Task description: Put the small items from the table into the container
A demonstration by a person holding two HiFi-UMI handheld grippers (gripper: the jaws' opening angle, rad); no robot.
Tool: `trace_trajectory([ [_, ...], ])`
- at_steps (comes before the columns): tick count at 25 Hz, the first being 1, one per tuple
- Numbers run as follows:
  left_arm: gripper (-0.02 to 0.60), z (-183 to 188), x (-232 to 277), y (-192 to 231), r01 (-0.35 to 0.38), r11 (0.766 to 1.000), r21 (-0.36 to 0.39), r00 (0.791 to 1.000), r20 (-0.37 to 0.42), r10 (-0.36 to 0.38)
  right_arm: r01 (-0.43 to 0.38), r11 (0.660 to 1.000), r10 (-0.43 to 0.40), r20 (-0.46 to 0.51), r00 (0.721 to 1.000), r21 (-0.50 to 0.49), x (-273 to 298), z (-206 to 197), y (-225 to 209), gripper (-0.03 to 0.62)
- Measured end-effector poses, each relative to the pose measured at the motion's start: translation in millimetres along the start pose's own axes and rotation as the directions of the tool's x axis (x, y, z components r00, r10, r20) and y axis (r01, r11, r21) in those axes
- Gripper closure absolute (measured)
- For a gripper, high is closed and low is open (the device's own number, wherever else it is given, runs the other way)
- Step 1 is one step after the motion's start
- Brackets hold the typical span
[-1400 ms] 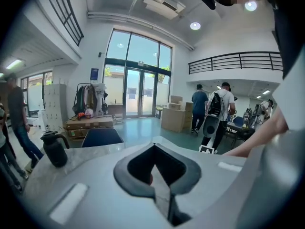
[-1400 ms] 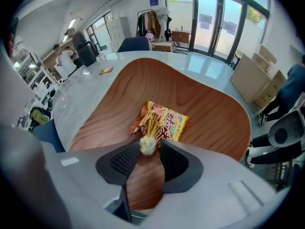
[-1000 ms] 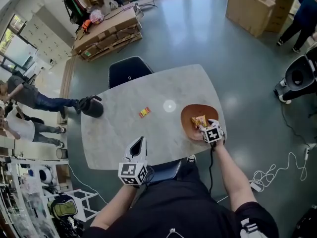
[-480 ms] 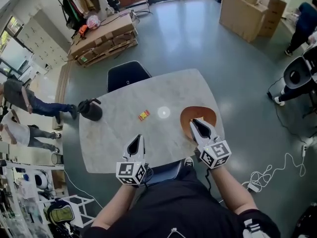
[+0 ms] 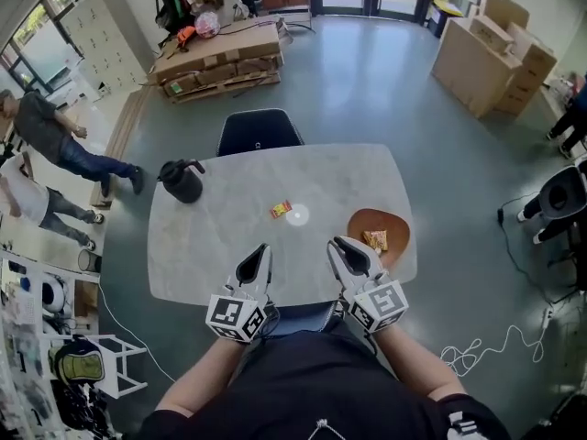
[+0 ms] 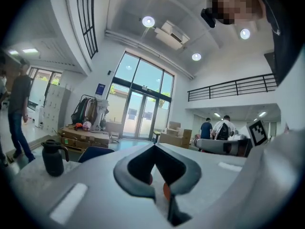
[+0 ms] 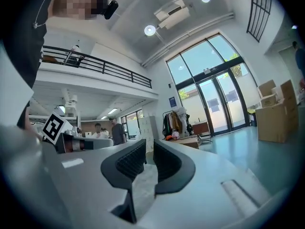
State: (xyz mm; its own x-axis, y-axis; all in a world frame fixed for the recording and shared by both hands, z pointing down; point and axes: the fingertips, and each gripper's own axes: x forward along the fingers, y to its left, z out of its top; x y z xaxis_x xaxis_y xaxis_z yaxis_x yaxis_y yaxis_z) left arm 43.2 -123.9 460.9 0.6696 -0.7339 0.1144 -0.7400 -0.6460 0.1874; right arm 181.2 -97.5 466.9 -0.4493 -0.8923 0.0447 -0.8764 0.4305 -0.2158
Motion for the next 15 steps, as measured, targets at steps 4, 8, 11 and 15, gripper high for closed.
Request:
trace_trajectory([
  [4,0.581,-2.3,-14.8,12.1,-0.01,1.0,0.023,1.0,-0.025,0.01,-0.033,0.999,0.034,-0.04,0.999,0.016,13.8,-4.7,15.6,0.516],
  [8,0.58,-1.3,-30.3,22.0,-0.008,1.0,-0.009,1.0,0.017,0.008,-0.047,0.999,0.047,-0.072,0.996,-0.001,25.3,-13.1,22.6,0.516],
  [11,0.578,5.7,-34.7,26.5,0.009,0.999,-0.052,0.998,0.057,-0.006,-0.05,0.999,0.05,-0.125,0.991,0.004,37.9,-24.6,15.9,0.521],
  [15,0.578,2.2,-39.4,40.7,-0.029,0.999,-0.046,0.999,0.036,0.031,-0.044,0.998,0.052,-0.203,0.978,0.046,55.3,-45.7,8.5,0.54],
])
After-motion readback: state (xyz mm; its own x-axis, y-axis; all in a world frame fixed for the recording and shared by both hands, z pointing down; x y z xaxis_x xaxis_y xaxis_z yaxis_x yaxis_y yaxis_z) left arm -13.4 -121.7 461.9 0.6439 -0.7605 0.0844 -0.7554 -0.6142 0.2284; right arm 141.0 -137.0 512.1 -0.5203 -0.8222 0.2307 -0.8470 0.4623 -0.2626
